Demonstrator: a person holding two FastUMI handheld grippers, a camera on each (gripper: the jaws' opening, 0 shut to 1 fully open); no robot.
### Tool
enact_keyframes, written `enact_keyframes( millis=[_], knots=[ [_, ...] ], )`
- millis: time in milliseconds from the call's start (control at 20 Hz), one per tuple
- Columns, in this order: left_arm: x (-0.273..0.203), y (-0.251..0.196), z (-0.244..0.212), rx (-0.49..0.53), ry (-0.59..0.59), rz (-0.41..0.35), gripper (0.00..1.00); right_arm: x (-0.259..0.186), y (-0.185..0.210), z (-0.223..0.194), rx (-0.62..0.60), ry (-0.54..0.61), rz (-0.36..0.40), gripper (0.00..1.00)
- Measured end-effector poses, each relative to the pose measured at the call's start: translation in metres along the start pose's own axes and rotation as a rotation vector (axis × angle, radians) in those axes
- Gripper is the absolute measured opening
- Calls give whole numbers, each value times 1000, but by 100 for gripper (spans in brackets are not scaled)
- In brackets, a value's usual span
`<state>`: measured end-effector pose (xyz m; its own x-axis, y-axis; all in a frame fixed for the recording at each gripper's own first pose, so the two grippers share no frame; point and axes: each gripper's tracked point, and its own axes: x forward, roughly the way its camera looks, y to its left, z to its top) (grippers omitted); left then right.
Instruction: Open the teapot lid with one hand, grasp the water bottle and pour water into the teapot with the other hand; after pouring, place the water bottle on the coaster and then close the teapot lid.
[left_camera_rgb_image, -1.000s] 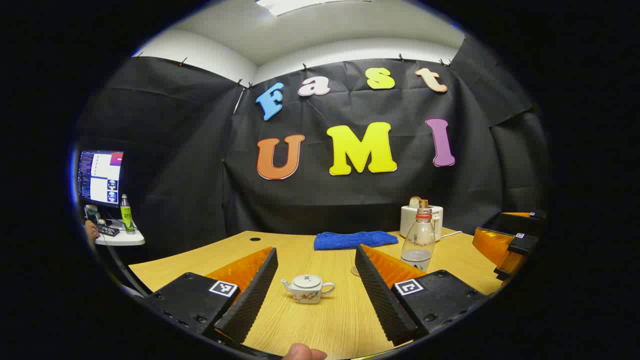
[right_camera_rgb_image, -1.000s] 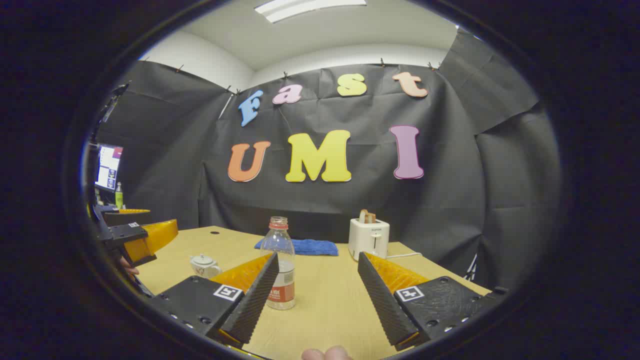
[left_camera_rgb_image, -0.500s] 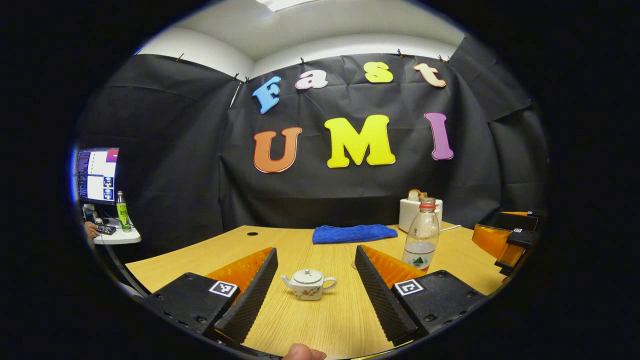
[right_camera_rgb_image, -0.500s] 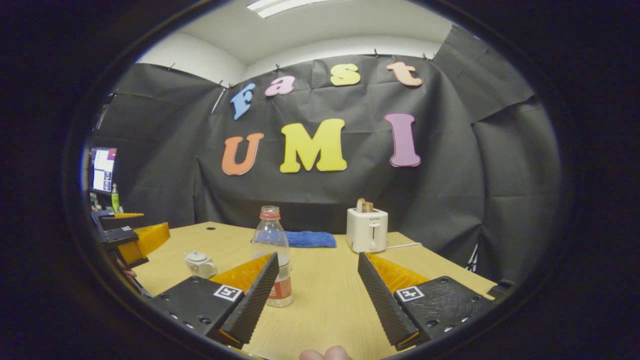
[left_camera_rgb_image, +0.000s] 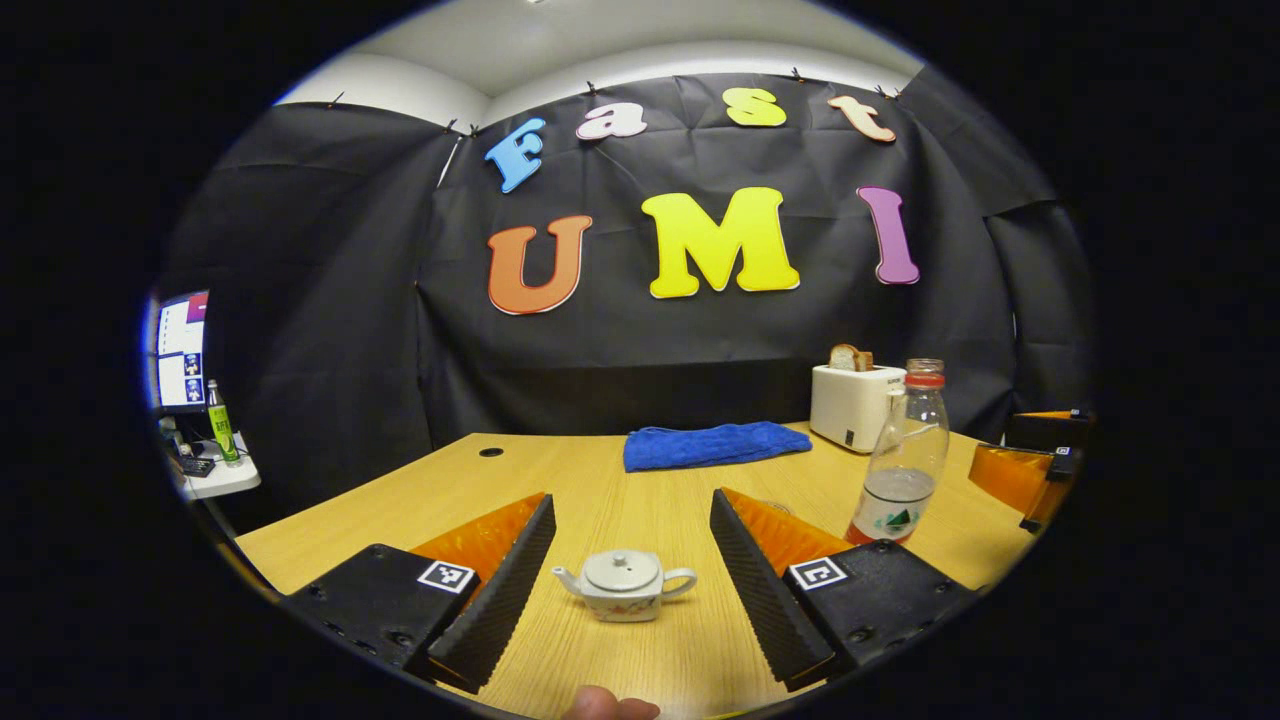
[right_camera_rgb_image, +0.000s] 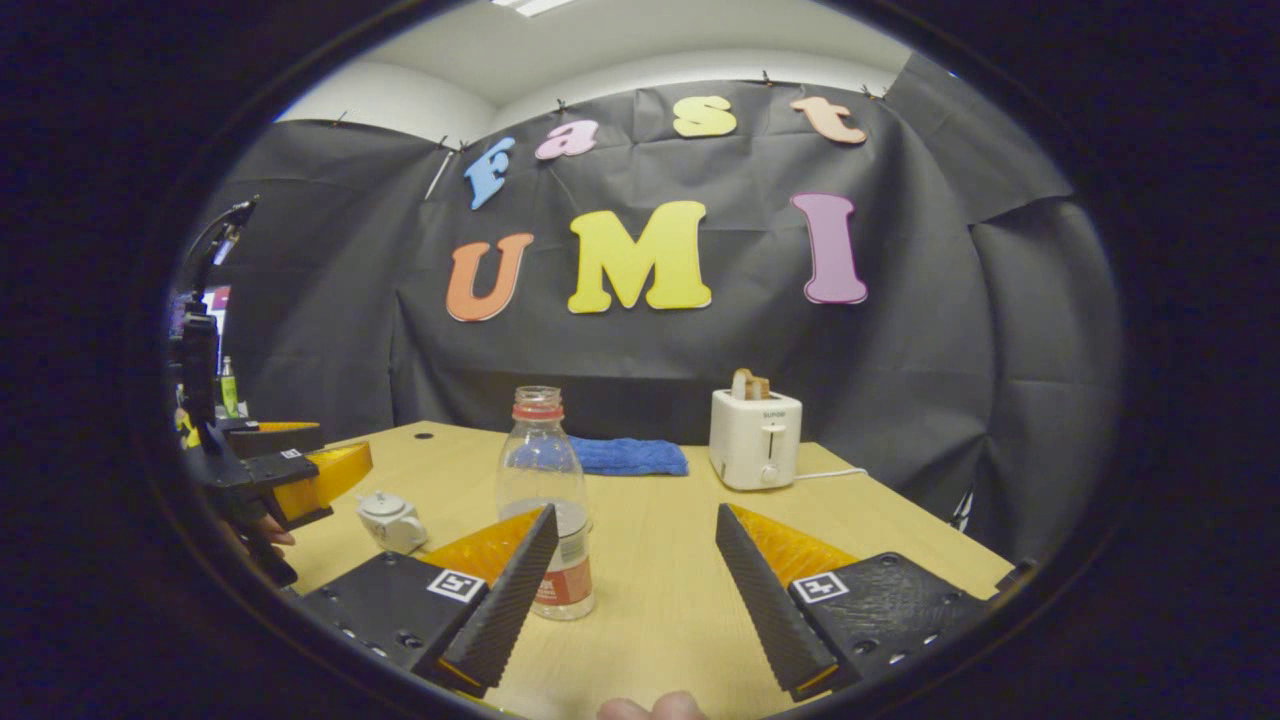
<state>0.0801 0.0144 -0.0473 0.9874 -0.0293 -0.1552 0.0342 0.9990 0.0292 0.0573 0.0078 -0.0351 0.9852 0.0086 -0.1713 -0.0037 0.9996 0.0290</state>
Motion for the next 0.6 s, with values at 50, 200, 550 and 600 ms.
enact_keyframes(
  millis=[50, 200, 550, 600],
  knots=[
    [0, -1, 2, -3, -8, -5, 98, 0, -2, -1, 4, 4, -10, 98],
    [-8, -6, -13, -5, -23, -21, 98, -4, 3, -19, 16, 18, 11, 96],
    [-5, 2, -12, -18, -36, 16, 98, -22, 2, -3, -46, -32, 18, 96],
    [-2, 1, -18, -32, -13, 17, 98, -21, 1, 0, -45, -35, 16, 96]
  ],
)
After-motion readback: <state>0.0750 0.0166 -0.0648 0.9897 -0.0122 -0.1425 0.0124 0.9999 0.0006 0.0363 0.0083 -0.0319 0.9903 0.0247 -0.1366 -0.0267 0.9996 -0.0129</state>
